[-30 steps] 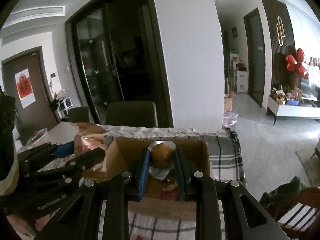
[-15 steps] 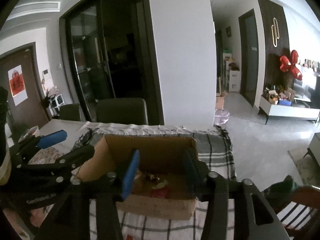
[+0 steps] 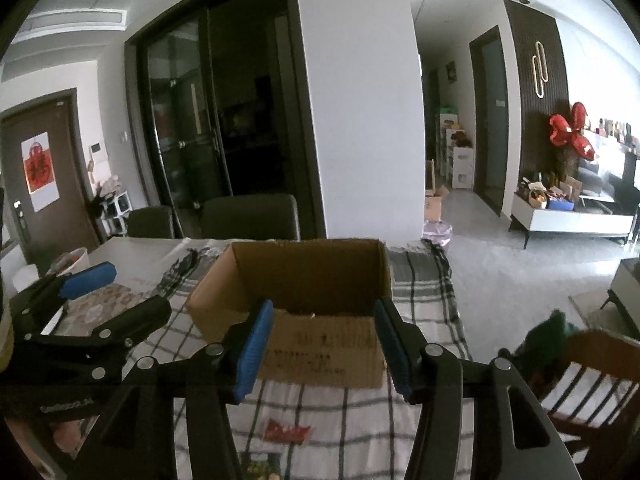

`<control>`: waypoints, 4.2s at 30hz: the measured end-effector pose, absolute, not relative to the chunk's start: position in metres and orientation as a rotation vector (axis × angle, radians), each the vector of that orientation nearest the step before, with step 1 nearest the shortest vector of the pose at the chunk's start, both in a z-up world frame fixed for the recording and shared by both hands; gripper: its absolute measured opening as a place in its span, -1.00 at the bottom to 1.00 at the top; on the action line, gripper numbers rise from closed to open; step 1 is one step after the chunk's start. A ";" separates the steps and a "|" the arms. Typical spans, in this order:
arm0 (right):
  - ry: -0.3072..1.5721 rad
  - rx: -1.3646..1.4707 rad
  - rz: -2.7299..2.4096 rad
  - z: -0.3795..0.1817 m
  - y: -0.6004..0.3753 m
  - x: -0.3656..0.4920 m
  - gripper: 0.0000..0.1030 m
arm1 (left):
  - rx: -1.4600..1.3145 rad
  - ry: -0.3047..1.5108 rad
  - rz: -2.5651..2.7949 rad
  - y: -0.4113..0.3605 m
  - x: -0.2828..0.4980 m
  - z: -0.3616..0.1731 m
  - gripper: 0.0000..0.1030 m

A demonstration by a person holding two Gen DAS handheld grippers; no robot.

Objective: Organize snacks
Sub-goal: 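Carry both items into the box and open both tools, then move both open tools back down to the remaining snacks, then grasp the small white-wrapped snack with the left tool while the right tool grasps the blue-wrapped candies, then carry both items into the box and open both tools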

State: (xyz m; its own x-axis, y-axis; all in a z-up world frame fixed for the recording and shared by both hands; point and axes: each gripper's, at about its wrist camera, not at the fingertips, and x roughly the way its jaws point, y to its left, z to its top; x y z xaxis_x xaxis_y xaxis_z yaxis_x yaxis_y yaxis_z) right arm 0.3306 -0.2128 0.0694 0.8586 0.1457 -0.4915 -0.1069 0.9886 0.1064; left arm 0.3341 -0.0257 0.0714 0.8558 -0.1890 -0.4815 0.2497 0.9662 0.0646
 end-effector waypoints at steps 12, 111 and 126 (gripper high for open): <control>0.573 0.084 0.134 0.049 -0.213 0.287 0.04 | 0.184 0.497 -0.214 -0.029 0.279 0.050 0.75; 0.839 0.113 0.327 -0.047 -0.195 0.235 -0.54 | 0.094 0.777 -0.297 -0.034 0.240 -0.051 -0.61; 0.596 0.173 0.320 0.022 -0.198 0.268 -0.54 | 0.090 0.602 -0.247 -0.026 0.274 0.018 -0.61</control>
State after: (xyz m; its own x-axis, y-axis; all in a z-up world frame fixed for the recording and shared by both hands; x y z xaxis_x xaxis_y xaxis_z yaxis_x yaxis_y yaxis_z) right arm 0.2683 -0.1984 0.0221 0.7806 0.3441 -0.5218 -0.2450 0.9364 0.2511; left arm 0.2741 -0.0257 0.0183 0.7956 -0.2036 -0.5705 0.2560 0.9666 0.0120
